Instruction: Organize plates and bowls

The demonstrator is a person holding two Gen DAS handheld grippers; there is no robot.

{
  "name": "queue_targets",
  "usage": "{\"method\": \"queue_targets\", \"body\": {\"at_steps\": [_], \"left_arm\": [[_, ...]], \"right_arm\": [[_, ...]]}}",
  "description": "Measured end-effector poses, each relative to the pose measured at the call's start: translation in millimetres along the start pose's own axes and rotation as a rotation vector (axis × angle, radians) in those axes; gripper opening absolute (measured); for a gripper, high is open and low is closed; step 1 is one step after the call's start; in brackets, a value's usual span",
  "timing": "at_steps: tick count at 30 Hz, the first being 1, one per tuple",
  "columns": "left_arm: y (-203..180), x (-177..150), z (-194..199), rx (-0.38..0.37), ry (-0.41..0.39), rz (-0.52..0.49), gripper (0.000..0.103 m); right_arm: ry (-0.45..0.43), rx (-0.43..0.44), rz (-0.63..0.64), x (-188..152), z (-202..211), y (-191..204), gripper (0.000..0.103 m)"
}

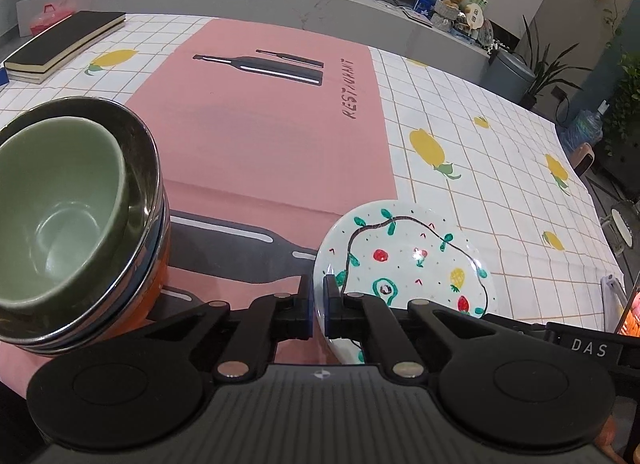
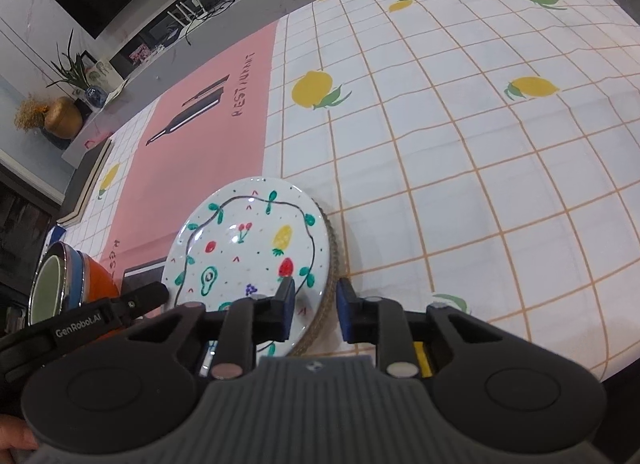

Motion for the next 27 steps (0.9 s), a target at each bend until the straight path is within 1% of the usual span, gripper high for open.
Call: {"method": "queue_targets", "body": {"at_steps": [3, 4, 6, 7, 8, 9, 10, 13, 17, 19, 23, 25, 27], "left_arm": [[0, 1, 0, -0.004, 0.012, -0.007, 0.005], [0, 2, 1, -0.005, 0.013, -0.010, 0.007], [-2, 4, 4, -0.012, 0.008, -0.026, 0.008], [-4, 6, 7, -0.020, 0.004, -0.037, 0.008], [-6, 8, 10, -0.026, -0.004, -0.049, 0.008], [-8, 11, 13, -0.032, -0.013, -0.062, 0.008], [-9, 14, 16, -0.038, -0.025, -0.075, 0.011], [-12, 26, 30, -0.057, -0.073, -0.103, 0.016], [-9, 43, 50, -0.067, -0.130, -0.128, 0.018], [-5, 52, 59, -0.060, -0.159, -0.144, 0.018], [8, 69, 76, -0.043, -0.194, -0.155, 0.020], [19, 75, 83, -0.024, -0.189, -0.147, 0.025], [31, 81, 87, 0.002, -0.176, -0.139, 0.030]], "right_arm": [[-0.006, -0.006, 0.011, 1, 2, 1, 0.022], [-0.014, -0.010, 0.024, 2, 4, 3, 0.023], [-0.034, -0.020, 0.059, 6, 8, 7, 0.023], [-0.042, -0.025, 0.079, 8, 11, 9, 0.024], [-0.052, -0.029, 0.096, 10, 13, 12, 0.028], [-0.060, -0.031, 0.110, 12, 15, 15, 0.031], [-0.066, -0.032, 0.121, 13, 17, 18, 0.032], [-0.067, -0.031, 0.141, 16, 19, 27, 0.032], [-0.085, -0.050, 0.190, 21, 22, 44, 0.032], [-0.093, -0.038, 0.209, 23, 22, 53, 0.034], [-0.077, 0.029, 0.240, 26, 19, 82, 0.043], [-0.074, 0.058, 0.260, 27, 18, 99, 0.047], [-0.072, 0.087, 0.286, 28, 18, 118, 0.048]]}}
Point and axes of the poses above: each gripper's, at about its wrist camera, not at the fingertips, and z roughly against the way its jaws point, y to its left, x to its top, the point moved 8 cm from there along -z, roughly the way its jaws point, and after that the axes turned 8 degrees about -y, right-handed, at the moved point
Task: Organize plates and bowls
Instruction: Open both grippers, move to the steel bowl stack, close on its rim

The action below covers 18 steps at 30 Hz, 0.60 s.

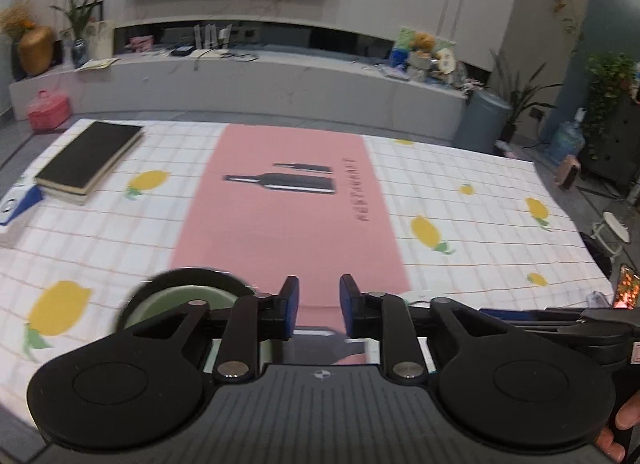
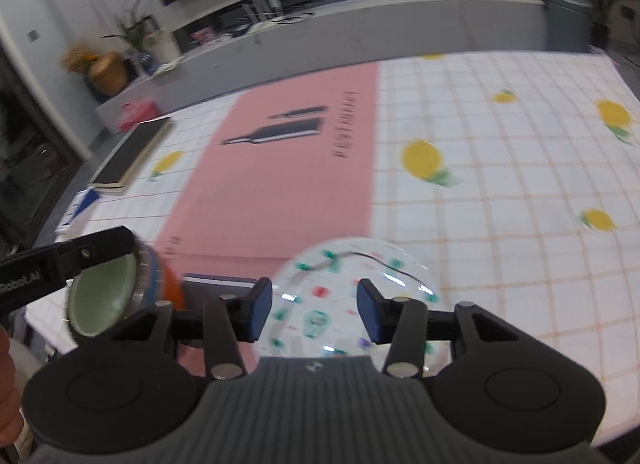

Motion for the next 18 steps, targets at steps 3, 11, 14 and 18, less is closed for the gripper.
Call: {"method": "queue_targets", "body": {"at_steps": [3, 11, 14, 18], "left_arm": [[19, 8, 7, 0.022, -0.006, 0.012, 0.042], [74, 17, 21, 0.129, -0.028, 0.037, 0.060], [99, 13, 23, 0.187, -0.018, 0.082, 0.062], [126, 1, 24, 0.216, 0.026, 0.165, 0.064]], "right_arm": [[0.004, 0.052, 0.027, 7, -5, 26, 0.057], [0.082, 0.167, 0.082, 5, -28, 89, 0.075], [0.126, 0.192, 0.076, 1, -38, 105, 0.080], [0.206, 0.193, 0.045, -10, -58, 115, 0.082]]}}
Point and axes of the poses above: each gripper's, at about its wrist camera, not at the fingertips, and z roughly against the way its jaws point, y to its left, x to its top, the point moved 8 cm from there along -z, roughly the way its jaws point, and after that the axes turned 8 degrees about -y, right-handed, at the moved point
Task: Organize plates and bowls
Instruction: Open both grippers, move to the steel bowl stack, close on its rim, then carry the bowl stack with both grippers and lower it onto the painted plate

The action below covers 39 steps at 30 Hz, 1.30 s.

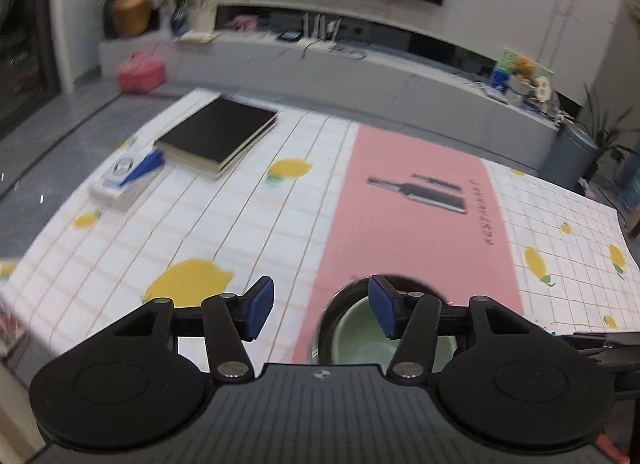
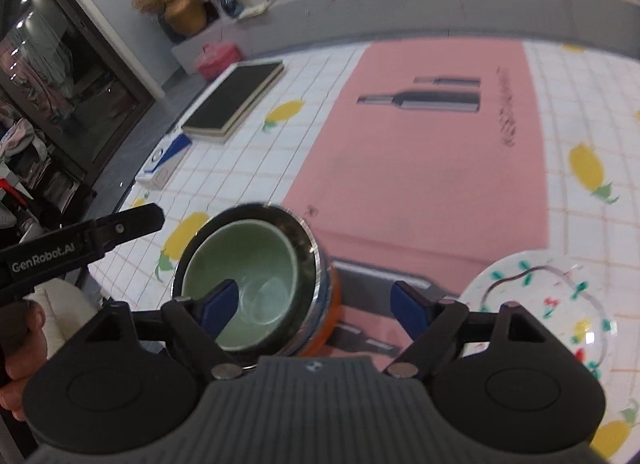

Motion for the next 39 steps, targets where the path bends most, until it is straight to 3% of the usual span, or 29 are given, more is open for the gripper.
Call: {"method": "queue_targets", "body": {"at_steps": [5, 23, 30, 34, 39], "left_arm": [[12, -14, -6, -0.017, 0.054, 0.056, 0.067], [17, -64, -50, -0.142, 0.237, 0.279, 0.067], [21, -75, -61, -0.156, 0.293, 0.368, 0.060], [20, -75, -62, -0.153, 0.298, 0.368, 0.048], [20, -75, -62, -0.141, 0.302, 0.367, 0.047]], "right_arm": [[0.092, 0.013, -0.082, -10, -25, 0, 0.082], [0.152, -0.043, -0.171, -20, -53, -14, 0.064], [0.156, -0.037, -0.190, -22, -59, -16, 0.057], [0.149, -0.015, -0.199, -21, -58, -15, 0.048], [0.146, -0.014, -0.192, -20, -57, -13, 0.044]]}}
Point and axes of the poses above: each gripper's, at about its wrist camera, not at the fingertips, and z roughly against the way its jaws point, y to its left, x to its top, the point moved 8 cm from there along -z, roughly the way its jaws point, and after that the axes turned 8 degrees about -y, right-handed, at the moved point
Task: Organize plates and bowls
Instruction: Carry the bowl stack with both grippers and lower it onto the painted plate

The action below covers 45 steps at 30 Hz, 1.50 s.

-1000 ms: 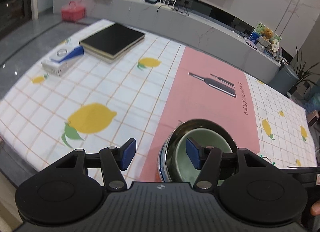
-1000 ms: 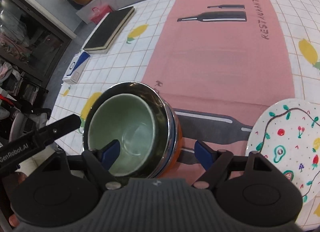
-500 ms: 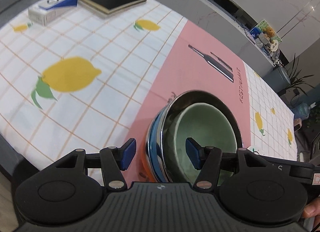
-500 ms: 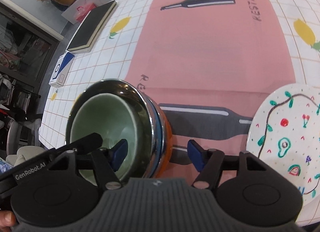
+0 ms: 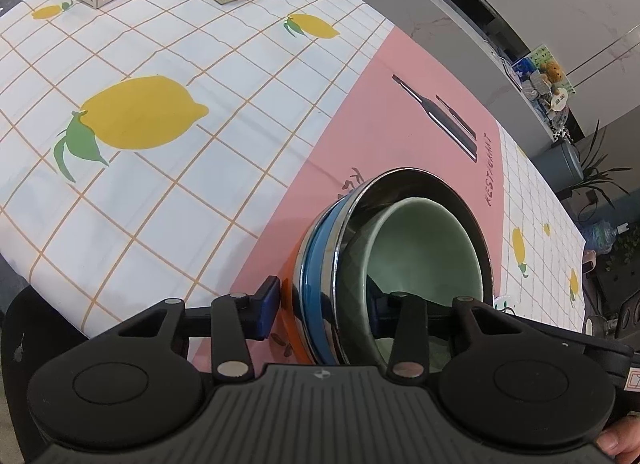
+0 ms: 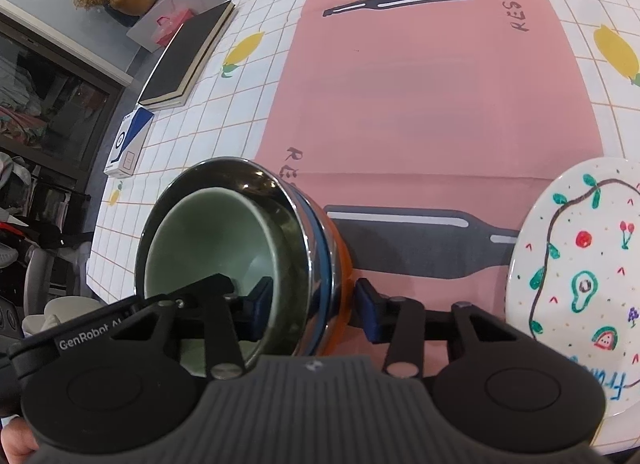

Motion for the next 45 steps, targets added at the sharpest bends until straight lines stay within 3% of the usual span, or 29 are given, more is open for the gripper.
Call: {"method": "queue_targets", "body": {"at_steps": [25, 35, 45], "left_arm": [[-19, 0, 7, 0.030, -0.004, -0.081, 0.045], [-63, -7, 6, 0.023, 0.004, -0.149, 0.045], [-125, -26, -1, -0.041, 0.033, -0.219, 0.046]], "right_arm": [[-0.025, -0.017, 0.011, 4, 18, -4, 0.033], [-0.043, -0.014, -0.051, 10, 51, -37, 0.033], [-0.109, -0.038, -0.072, 25, 101, -83, 0.033]]}}
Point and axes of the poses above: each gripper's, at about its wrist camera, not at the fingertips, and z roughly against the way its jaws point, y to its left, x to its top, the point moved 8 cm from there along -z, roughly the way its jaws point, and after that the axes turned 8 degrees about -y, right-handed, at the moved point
